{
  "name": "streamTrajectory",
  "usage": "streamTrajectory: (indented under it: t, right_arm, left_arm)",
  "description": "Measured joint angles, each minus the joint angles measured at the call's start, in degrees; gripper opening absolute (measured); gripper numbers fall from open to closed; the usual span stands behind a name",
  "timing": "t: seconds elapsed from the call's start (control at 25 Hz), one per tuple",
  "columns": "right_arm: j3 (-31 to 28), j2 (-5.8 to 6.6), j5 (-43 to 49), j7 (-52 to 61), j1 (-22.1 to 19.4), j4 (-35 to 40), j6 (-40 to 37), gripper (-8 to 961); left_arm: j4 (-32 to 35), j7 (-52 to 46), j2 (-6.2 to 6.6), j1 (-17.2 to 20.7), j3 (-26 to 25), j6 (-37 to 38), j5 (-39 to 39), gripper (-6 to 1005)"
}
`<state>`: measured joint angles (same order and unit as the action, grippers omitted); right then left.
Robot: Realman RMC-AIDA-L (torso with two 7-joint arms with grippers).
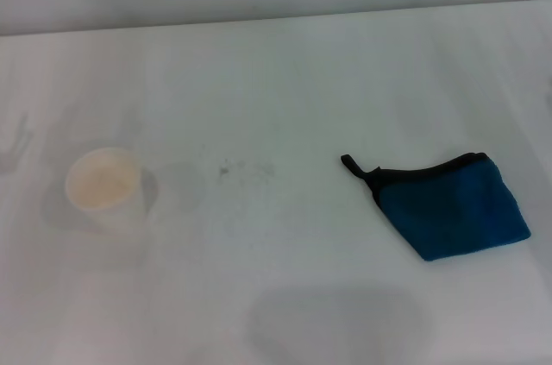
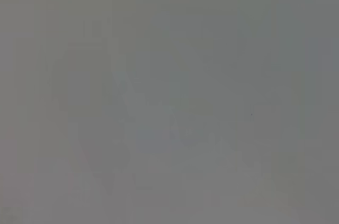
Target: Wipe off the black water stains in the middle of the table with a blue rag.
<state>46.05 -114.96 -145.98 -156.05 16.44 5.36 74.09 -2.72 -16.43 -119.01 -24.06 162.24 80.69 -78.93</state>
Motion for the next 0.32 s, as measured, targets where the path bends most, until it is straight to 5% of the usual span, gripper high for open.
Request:
streamTrajectory:
  t: [0.32]
  right_arm:
    - [0.00,0.00,0.00,0.13,0.00,0.29,0.00,542]
  left_arm:
    - [-0.14,0.07,0.09,-0.02,0.00,-0.57,0.00,893]
